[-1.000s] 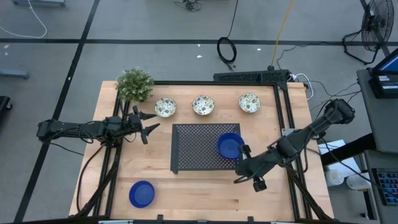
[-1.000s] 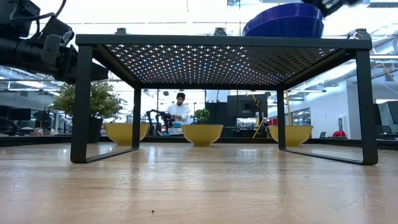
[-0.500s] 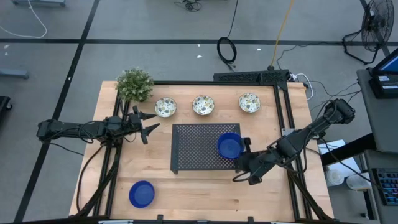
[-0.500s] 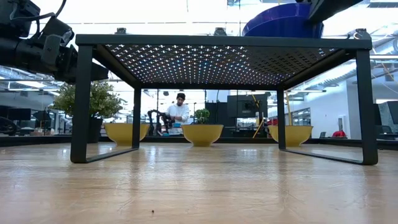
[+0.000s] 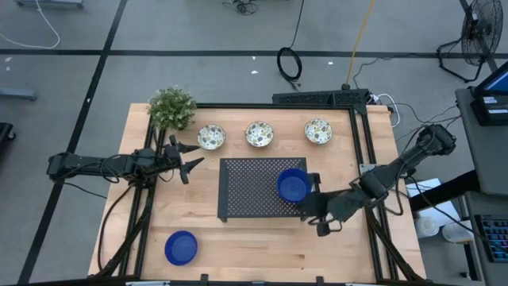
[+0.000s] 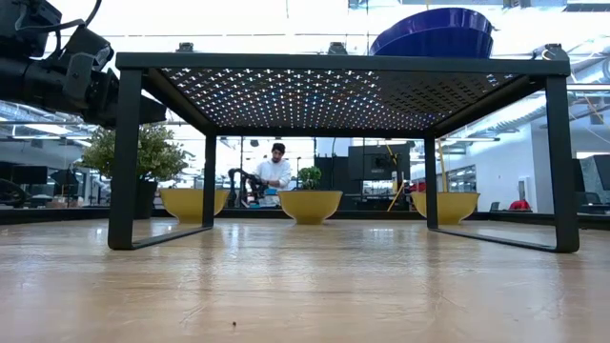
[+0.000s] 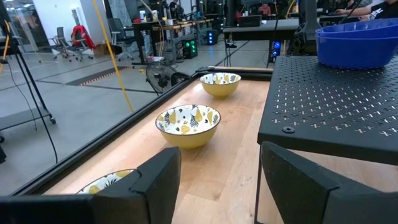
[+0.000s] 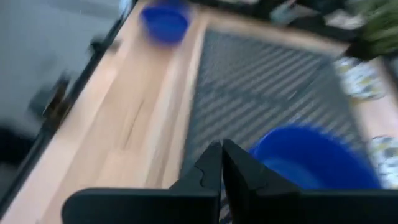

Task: Pick & Place Mini bowls
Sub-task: Stack the right blue bowl on the blue bowl on the shelf

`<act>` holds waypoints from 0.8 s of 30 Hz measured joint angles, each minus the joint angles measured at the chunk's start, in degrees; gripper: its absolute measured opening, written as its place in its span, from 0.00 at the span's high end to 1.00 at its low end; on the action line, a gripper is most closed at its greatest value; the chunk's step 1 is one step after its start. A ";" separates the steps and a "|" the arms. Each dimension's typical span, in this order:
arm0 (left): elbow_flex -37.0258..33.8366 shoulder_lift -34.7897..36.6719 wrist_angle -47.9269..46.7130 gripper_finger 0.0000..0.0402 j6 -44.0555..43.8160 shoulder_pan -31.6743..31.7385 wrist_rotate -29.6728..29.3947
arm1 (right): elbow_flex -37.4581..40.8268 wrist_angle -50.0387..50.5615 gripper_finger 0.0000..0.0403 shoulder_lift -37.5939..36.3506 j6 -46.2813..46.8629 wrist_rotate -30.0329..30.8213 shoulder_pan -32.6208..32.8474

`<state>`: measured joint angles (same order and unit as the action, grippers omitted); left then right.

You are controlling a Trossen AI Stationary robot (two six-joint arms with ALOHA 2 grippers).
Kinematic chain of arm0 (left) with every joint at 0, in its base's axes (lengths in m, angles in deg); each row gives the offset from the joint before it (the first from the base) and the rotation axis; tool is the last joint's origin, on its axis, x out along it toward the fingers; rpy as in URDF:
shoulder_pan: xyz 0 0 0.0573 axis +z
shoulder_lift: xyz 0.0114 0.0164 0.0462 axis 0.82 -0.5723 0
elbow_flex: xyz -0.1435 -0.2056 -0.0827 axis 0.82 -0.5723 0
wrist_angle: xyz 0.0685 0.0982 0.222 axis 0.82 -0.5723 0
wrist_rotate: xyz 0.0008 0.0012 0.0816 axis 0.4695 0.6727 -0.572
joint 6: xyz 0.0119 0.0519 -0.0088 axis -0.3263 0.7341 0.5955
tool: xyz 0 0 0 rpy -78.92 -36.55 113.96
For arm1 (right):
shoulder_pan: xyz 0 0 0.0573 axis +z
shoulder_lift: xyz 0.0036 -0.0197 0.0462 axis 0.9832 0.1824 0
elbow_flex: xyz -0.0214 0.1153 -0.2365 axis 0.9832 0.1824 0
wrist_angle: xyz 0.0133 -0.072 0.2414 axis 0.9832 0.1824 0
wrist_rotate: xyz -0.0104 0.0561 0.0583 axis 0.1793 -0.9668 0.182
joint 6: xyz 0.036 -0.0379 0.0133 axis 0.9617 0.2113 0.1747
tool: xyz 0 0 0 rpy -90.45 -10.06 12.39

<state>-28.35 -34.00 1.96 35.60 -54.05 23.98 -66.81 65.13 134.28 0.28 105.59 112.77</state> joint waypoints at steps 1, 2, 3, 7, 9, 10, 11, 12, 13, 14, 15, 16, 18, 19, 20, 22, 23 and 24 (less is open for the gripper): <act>0.00 0.01 0.01 0.43 0.00 -0.01 -0.01 | 0.00 -1.24 1.00 -0.50 1.11 2.66 0.04; 0.00 0.01 0.04 0.43 0.00 -0.01 -0.01 | 0.00 -2.19 1.00 -1.02 2.25 5.73 0.18; 0.00 0.00 0.02 0.43 0.00 -0.02 0.00 | 0.00 -2.77 1.00 -1.38 3.70 8.97 0.34; 0.00 0.01 0.02 0.43 0.00 -0.01 0.00 | -0.02 -3.30 1.00 -1.54 10.21 17.62 0.35; 0.00 0.00 0.01 0.43 0.00 -0.02 -0.01 | -0.02 -3.52 1.00 -1.23 11.41 17.86 0.33; 0.00 0.00 0.01 0.43 0.00 -0.01 0.00 | -0.02 -3.74 1.00 -1.01 11.59 17.76 0.33; 0.00 0.02 0.02 0.43 0.00 0.00 0.00 | -0.02 -3.77 1.00 -0.66 11.94 17.72 0.33; 0.00 0.02 0.00 0.43 0.00 -0.01 -0.01 | -0.02 -3.80 1.00 -0.34 12.53 17.64 0.35; 0.00 0.00 0.00 0.43 0.00 0.00 0.00 | -0.02 -3.78 1.00 -0.01 13.09 17.61 0.37; 0.00 0.00 0.02 0.43 0.00 -0.02 -0.02 | -0.02 -3.80 1.00 0.28 13.60 17.61 0.36; 0.00 0.02 0.01 0.43 0.00 0.00 0.00 | -0.02 -3.80 1.00 0.55 14.10 17.64 0.35; 0.00 0.02 0.00 0.43 0.00 -0.01 -0.01 | -0.02 -3.86 1.00 0.85 14.34 17.65 0.35; 0.00 0.02 0.00 0.43 0.00 -0.01 0.00 | -0.02 -3.89 1.00 1.57 14.35 17.65 0.36; 0.00 0.02 0.00 0.43 0.00 -0.01 -0.02 | -0.02 -3.80 1.00 1.90 14.36 17.62 0.37; 0.00 0.02 0.00 0.43 0.00 -0.02 0.00 | -0.02 -3.83 1.00 2.24 14.36 17.61 0.37; 0.00 0.02 0.02 0.43 0.00 -0.02 0.00 | -0.02 -3.85 1.00 2.78 14.36 17.62 0.37; 0.00 0.01 0.00 0.43 0.00 -0.02 -0.02 | -0.02 -3.87 1.00 3.13 14.38 17.64 0.37; 0.00 0.02 0.00 0.43 0.00 -0.01 -0.01 | -0.02 -3.85 1.00 3.45 14.38 17.64 0.37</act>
<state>-28.35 -33.97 1.96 35.60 -54.06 23.97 -66.83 61.28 137.72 14.66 123.23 113.14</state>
